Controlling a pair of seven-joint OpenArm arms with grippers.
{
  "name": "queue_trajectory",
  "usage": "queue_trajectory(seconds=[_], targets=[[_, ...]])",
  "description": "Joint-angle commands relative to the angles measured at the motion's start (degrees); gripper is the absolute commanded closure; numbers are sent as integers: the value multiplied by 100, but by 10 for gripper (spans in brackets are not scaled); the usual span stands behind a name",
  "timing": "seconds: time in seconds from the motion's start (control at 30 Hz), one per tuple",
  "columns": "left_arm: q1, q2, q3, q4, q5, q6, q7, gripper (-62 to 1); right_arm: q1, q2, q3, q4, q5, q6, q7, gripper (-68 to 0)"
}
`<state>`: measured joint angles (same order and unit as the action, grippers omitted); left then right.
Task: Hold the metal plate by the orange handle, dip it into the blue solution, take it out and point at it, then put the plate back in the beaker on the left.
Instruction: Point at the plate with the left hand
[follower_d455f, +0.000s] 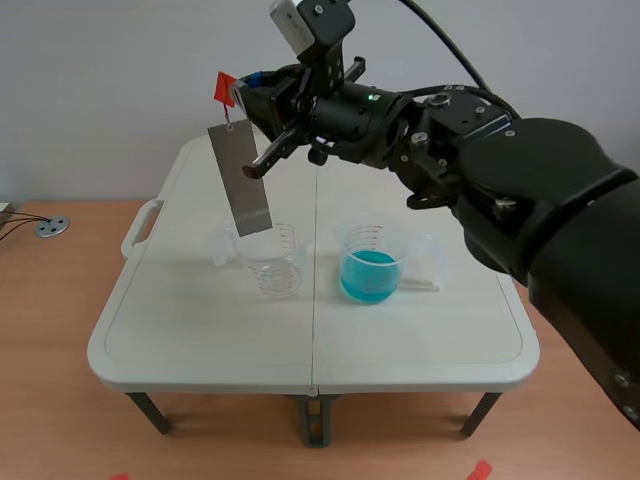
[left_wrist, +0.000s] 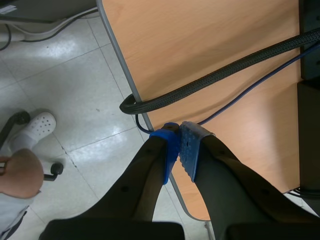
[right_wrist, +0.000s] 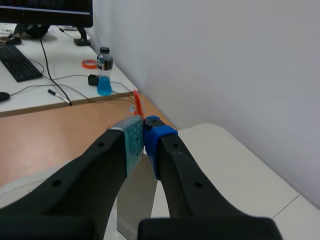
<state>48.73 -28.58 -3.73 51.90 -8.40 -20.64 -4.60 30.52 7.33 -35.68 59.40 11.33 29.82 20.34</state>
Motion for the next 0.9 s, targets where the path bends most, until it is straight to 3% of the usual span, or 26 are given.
queue_trajectory(seconds=[0.0,0.37,0.63,0.87], targets=[[61,13,-4,55,-13,-13,-35,-16,50,79,192,229,63,-22,7,-13],[-225,9,-4,55,13,-9,-35,-16,-745,824,896,2100,129,-20,-452,-13],[-756,-15,-59,181,7,-9,-31,-16,-1263,1523,1561,2922,695,4,-498,-13],[-1056,-291,-487,918,-555,-11,-28,-16,-1436,2155,2022,3069,1298,114,-496,-13]])
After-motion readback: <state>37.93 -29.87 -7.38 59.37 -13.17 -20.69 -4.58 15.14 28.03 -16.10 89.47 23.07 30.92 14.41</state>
